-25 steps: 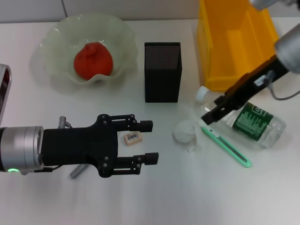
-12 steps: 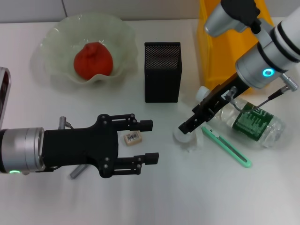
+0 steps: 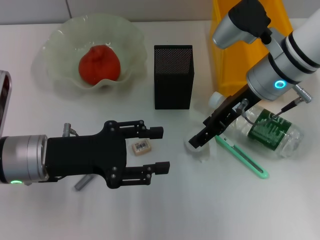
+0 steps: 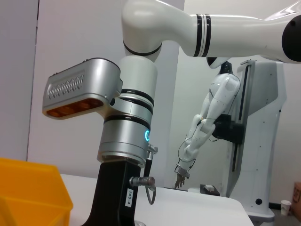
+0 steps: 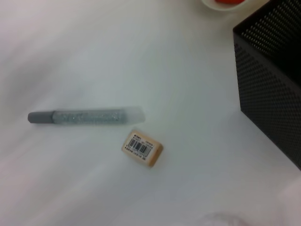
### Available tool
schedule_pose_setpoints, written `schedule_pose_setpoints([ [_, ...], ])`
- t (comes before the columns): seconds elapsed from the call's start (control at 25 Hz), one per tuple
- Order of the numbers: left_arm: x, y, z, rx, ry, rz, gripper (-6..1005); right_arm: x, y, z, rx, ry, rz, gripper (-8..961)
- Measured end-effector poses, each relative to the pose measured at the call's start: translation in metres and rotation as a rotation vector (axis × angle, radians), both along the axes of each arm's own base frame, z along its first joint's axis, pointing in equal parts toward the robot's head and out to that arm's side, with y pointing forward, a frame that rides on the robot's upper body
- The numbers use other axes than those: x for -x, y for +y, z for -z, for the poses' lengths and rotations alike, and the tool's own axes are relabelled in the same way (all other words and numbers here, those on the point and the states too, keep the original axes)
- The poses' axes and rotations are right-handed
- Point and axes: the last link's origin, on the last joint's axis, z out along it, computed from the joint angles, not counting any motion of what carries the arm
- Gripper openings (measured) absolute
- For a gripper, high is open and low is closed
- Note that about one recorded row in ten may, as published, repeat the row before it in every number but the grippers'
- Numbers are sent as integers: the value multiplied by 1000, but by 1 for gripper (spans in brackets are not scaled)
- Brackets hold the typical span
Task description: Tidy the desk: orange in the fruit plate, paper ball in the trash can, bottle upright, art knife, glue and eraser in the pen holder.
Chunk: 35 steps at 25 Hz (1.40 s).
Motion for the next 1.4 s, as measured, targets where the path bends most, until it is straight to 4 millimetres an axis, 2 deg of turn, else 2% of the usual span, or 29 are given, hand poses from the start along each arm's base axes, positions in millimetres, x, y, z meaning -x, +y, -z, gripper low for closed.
schedule_pose_setpoints([
  [0.56,-1,3,1,-8,8,0,662,-3,-2,6,17,-22,-19,589],
  [0.84,0,3,1,-11,8,-7,660,-5,-1,0,-16,1,-16,471],
  [0.96,1,2,1,-11,7,-10,659,-5,-6,-10,-37,48,-10,447],
  [1.0,1,2,1,-11,7,-10,659,-5,-12,-22,-59,116,-10,444],
  [1.04,1,2,1,-11,7,-10,659,-5,-12,-22,-59,116,-10,440],
  [1.16,2,1,3,-9,4,-15,658,-4,-25,-52,-144,245,-56,434],
  [1.2,2,1,4,-15,2,-7,658,-9,-37,-79,-244,358,-110,432],
  [1.32,2,1,4,-19,3,-3,657,-12,-42,-88,-281,404,-120,425],
  [1.36,1,1,4,-23,3,0,657,-20,-50,-104,-354,493,-135,423],
  [1.4,1,1,4,-23,3,0,657,-20,-50,-104,-354,493,-135,428],
])
